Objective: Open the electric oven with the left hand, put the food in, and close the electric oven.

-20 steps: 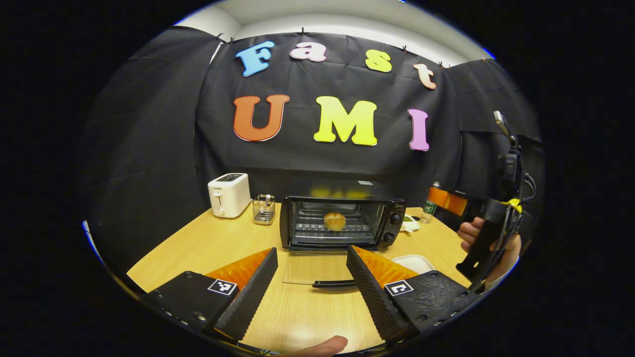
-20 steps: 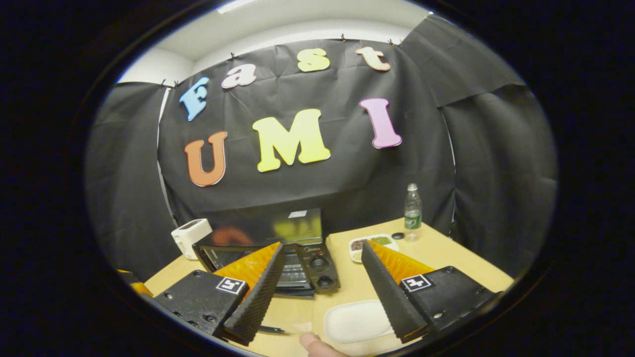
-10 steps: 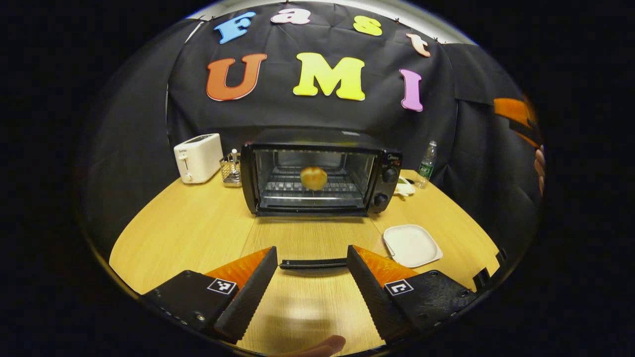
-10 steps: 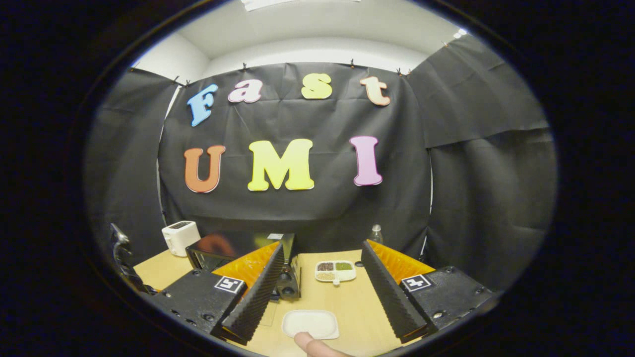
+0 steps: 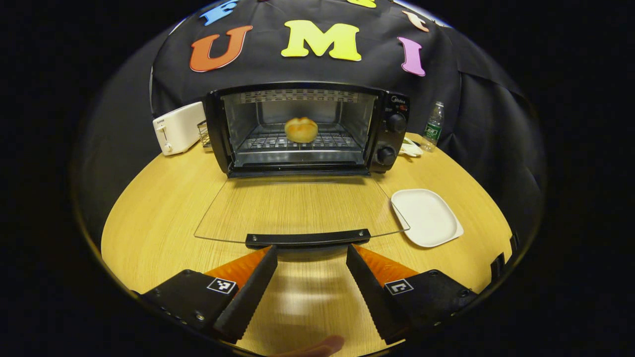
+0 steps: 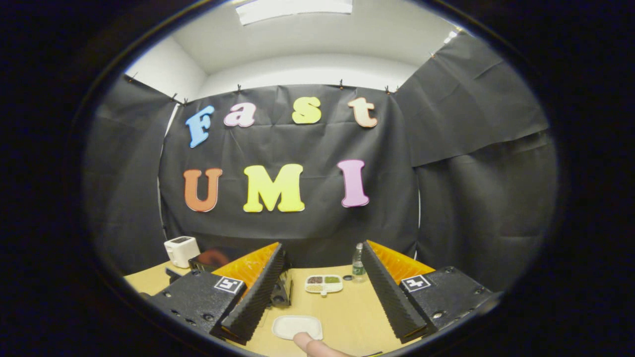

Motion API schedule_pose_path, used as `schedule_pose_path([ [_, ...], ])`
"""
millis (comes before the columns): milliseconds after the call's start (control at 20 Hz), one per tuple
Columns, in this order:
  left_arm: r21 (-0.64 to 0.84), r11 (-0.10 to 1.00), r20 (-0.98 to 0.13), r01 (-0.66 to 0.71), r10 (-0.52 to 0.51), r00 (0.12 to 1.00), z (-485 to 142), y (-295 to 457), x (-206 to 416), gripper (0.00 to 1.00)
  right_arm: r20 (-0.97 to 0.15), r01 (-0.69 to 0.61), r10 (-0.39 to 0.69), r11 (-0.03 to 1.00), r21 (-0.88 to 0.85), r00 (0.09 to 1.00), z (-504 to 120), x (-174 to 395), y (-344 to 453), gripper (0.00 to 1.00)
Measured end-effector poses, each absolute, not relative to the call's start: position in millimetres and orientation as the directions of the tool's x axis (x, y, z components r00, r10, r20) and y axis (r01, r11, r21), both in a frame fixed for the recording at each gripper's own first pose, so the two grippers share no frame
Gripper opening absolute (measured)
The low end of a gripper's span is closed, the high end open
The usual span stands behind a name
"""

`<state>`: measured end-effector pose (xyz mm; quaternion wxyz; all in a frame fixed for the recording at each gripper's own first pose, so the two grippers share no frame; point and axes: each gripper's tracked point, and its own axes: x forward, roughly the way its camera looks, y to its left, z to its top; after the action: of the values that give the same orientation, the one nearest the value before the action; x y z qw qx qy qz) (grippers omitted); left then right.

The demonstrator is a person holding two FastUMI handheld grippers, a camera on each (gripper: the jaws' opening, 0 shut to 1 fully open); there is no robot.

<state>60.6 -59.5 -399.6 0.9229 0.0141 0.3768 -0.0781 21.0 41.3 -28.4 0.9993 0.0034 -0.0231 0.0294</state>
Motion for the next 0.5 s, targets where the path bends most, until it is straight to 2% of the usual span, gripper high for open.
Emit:
schedule_pose_path([
  [50,-0.039,0.986,-0.704,0.163,-0.143,0.696,-402.9,-63.2,60.4,0.93,0.055,-0.056,0.056,0.998,0.006,0.997,-25.7,19.0,38.7,1.0],
  [100,-0.042,0.986,-0.71,0.164,-0.145,0.689,-406.9,-66.4,61.6,0.93,0.062,-0.055,0.054,0.998,0.007,0.997,-25.1,17.6,36.8,0.94],
  [500,-0.045,0.992,-0.734,0.122,-0.116,0.669,-410.0,-63.7,69.1,0.93,0.054,-0.102,0.1,0.995,0.023,0.993,-32.9,19.8,42.8,0.94],
])
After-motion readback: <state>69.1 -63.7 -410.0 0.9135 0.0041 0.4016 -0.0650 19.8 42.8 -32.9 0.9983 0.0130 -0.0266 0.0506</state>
